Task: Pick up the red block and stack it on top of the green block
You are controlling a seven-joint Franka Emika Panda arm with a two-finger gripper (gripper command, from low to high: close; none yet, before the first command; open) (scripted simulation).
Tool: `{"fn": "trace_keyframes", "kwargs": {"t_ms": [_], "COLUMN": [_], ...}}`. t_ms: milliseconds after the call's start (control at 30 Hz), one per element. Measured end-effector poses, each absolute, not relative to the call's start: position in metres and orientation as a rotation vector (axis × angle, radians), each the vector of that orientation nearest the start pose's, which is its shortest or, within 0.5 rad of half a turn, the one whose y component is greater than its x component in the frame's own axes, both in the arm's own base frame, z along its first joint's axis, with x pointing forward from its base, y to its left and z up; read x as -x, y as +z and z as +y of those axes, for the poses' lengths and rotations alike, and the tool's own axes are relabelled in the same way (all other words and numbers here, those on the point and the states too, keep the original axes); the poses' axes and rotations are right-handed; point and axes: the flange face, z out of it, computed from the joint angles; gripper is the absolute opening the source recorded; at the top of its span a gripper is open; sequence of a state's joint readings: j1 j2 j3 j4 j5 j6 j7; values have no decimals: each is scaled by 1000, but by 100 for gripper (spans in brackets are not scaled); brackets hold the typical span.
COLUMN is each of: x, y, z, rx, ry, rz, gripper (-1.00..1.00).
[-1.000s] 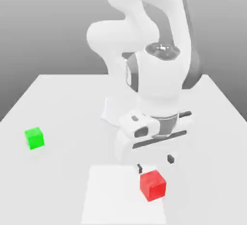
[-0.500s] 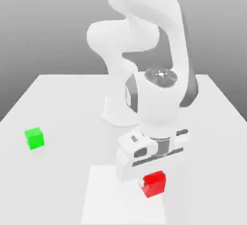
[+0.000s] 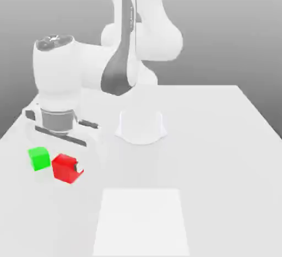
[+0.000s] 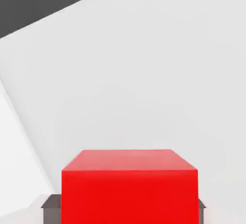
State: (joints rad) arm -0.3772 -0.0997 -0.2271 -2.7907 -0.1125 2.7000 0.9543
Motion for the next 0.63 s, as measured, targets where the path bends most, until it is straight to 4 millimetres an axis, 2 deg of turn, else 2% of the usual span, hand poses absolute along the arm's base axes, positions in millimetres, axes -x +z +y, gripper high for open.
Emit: {"fn": "trace_keyframes", "kwargs": {"t_ms": [133,267,333,533,567,633], "x": [-258,-191,-181,-178,-177,-177], "y": [244,246,236,186,182,182], "z": [-265,-305,-311,-311,-311,-311], "rx": [2006,1600,1526,1509,1506,1506], "ry": [-13,-4,-2,-2,-1,-1], "rz": [2440,2707,2743,2752,2755,2755], "gripper": [-100,-100,-100,-100,100,100]}}
